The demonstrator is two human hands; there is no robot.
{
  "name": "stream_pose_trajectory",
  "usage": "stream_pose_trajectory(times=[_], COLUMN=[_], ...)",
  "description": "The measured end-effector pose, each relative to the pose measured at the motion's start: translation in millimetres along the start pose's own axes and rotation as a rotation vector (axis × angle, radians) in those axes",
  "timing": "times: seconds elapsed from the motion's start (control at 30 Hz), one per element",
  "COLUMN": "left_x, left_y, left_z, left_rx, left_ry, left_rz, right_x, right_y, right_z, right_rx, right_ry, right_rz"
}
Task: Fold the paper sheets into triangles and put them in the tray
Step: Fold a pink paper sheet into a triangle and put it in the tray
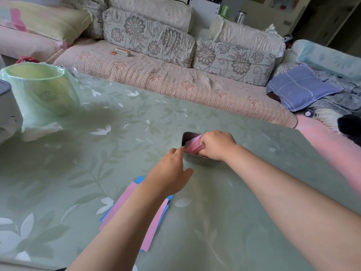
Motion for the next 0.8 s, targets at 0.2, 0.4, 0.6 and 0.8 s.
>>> stream_pose_trajectory(times=[0.2,0.4,0.6,0.8], left_x=[0,0,-2,-4], left_y=[0,-1,-2,-9], left_z=[-1,-1,-4,-11], left_rx=[-0.013,-0.014,-0.003,0.006], left_ry=[0.004,0.005,0.030,0.066], left_rz=[0.007,0.001,0.003,0.001], right_x=[3,4,-2,-5], right_y=[3,1,-3,-20], right_z=[1,1,-4,-11], right_rx=[-0.096,-0.141,-0.153,-0.141], right_ry=[0.016,0.108,0.235,0.305], right_rz=[-0.002,0.040,0.115,0.081])
Point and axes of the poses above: each hand's wrist, its own y-axis towards the middle knuckle, its own z-axis out of the palm, x = y × z, the point moved 3 cm from there along y, towards the middle knuckle, and after that the axes turned 13 degrees about z, right-handed, at the moved point
